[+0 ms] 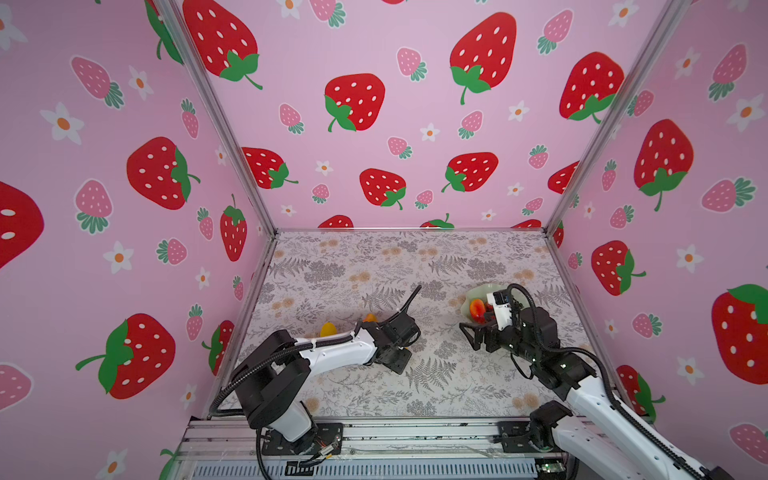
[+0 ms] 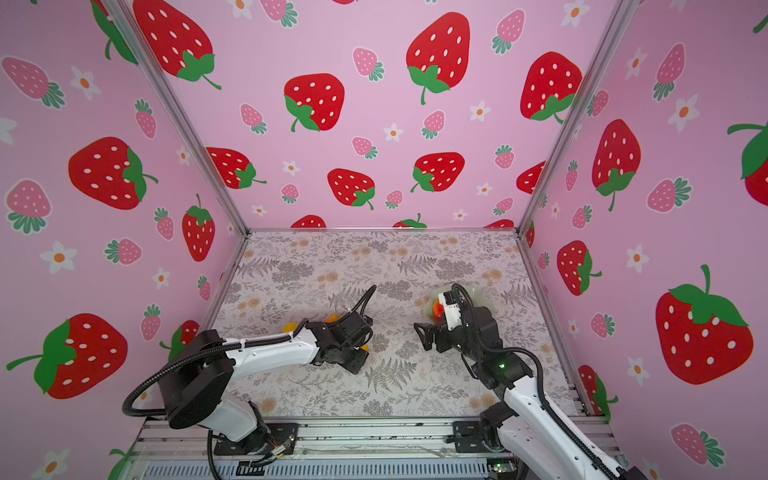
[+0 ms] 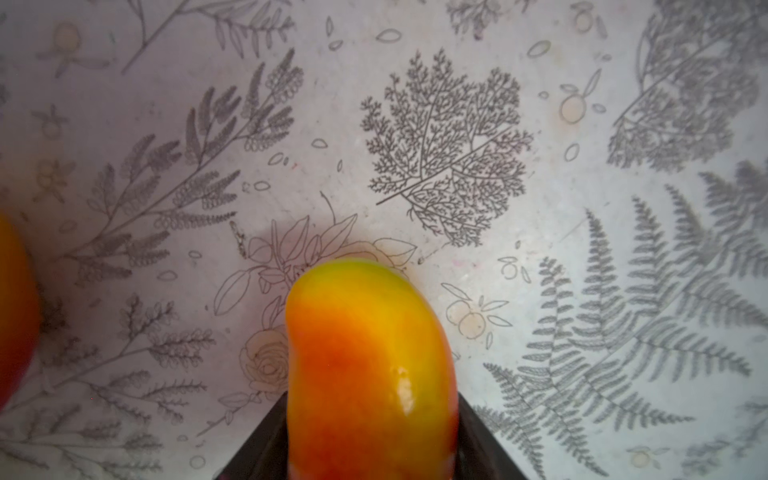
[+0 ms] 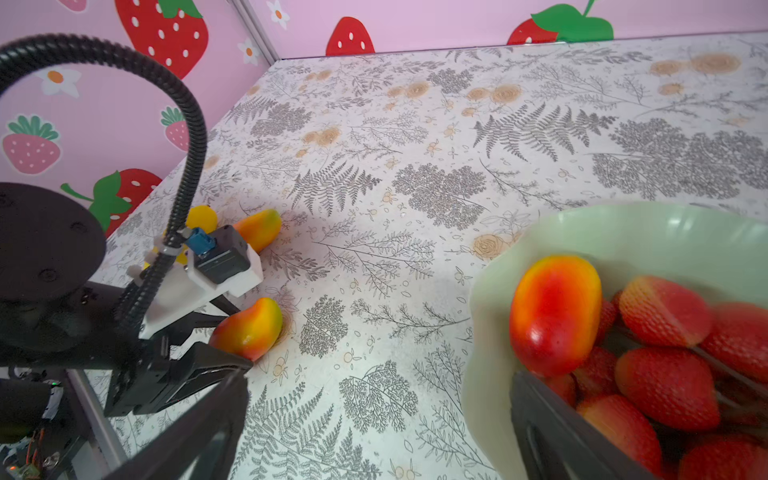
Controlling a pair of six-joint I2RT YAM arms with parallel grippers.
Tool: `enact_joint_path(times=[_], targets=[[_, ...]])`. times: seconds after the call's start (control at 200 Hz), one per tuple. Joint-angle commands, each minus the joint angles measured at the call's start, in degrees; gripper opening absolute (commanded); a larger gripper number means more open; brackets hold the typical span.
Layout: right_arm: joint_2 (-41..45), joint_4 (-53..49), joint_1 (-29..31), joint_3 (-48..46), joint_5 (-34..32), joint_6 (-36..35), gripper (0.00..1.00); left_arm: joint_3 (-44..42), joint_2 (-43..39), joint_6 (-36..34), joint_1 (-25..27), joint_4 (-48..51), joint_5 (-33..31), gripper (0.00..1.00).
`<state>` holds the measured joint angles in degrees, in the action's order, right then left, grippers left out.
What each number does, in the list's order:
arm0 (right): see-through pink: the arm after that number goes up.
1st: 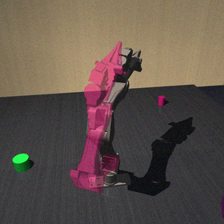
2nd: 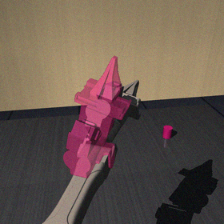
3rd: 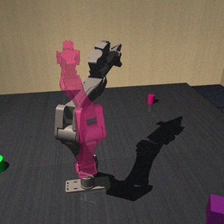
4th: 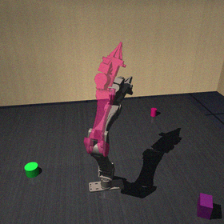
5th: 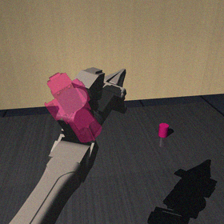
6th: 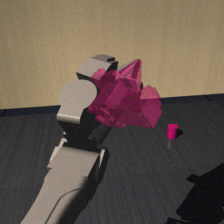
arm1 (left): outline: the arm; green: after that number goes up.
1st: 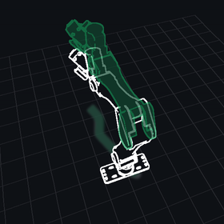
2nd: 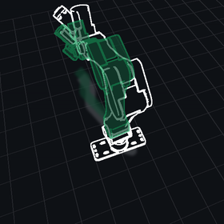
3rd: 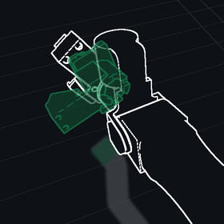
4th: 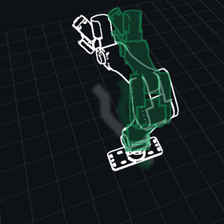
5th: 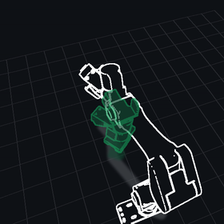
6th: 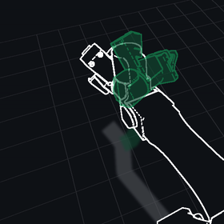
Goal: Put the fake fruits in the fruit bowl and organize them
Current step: 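Grasp a near mango with the left gripper and carry it toward the bowl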
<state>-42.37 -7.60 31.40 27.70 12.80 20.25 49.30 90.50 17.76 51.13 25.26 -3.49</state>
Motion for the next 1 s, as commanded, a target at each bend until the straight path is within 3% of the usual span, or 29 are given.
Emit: enact_joint_path(times=[0.0, 0.155, 0.35, 0.53, 0.75, 0.996], targets=[[0.62, -3.86, 0.18, 2.17, -4.73, 4.72, 0.99, 1.02, 0.6, -0.83, 0.43, -0.7, -0.3, 0.48], [5.06, -5.36, -0.28, 0.98, -8.92, 11.57, 0.99, 5.01, -0.37, -3.75, 1.16, -0.56, 2.08, 0.46], [11.12, -7.06, -0.61, -0.68, -14.42, 19.46, 0.99, 15.92, 1.09, -5.95, 1.96, -1.67, 6.68, 0.45], [15.0, -8.37, -0.72, -0.83, -17.23, 21.94, 0.99, 25.66, 8.11, -4.28, 2.15, -6.33, 15.07, 0.45], [15.16, -8.18, -0.71, -0.58, -15.53, 22.35, 0.99, 35.79, 17.81, -3.28, 3.34, -8.23, 17.88, 0.45], [20.87, -10.31, -0.72, -0.21, -17.81, 22.31, 0.99, 39.71, 23.23, 2.89, 4.39, -13.38, 19.59, 0.45]])
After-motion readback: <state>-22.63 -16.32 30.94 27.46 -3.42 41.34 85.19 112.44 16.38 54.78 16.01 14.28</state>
